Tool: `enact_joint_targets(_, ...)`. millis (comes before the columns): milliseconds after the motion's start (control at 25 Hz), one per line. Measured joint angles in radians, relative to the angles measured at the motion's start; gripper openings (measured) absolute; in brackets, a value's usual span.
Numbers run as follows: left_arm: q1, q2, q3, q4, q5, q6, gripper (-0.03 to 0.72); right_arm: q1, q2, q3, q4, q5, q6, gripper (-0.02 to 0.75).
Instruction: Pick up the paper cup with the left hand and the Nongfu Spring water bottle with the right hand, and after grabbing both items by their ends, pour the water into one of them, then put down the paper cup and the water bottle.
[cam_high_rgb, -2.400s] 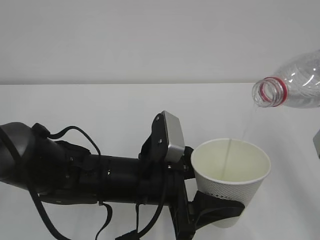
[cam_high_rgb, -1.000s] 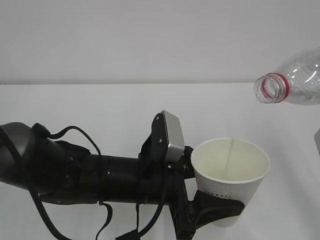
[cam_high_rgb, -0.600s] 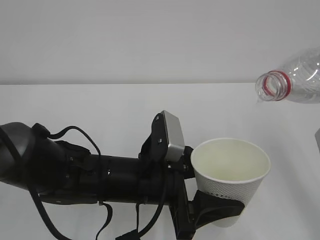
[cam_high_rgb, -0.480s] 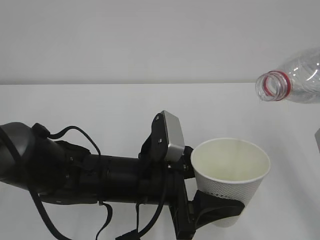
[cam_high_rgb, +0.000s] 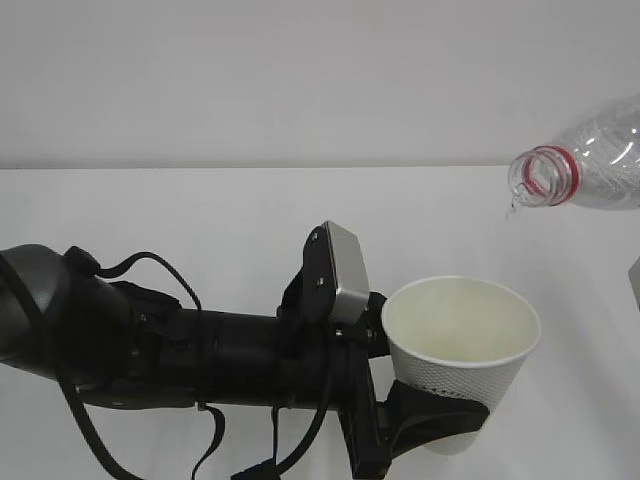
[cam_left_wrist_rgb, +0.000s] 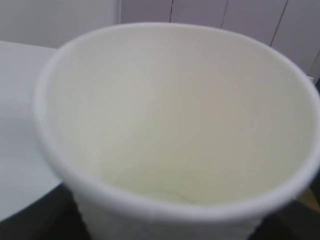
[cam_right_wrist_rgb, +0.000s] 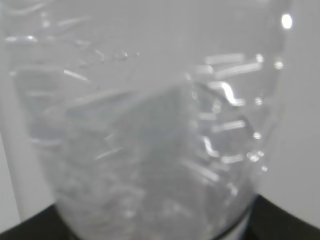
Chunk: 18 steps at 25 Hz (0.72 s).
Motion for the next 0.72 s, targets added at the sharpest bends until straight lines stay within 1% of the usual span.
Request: enact_joint_targets(720, 0.0, 0.0, 0.0, 0.0, 0.002, 0.0, 0.544, 0.0, 0.049, 0.0, 0.0, -0.027, -0.022, 0.387)
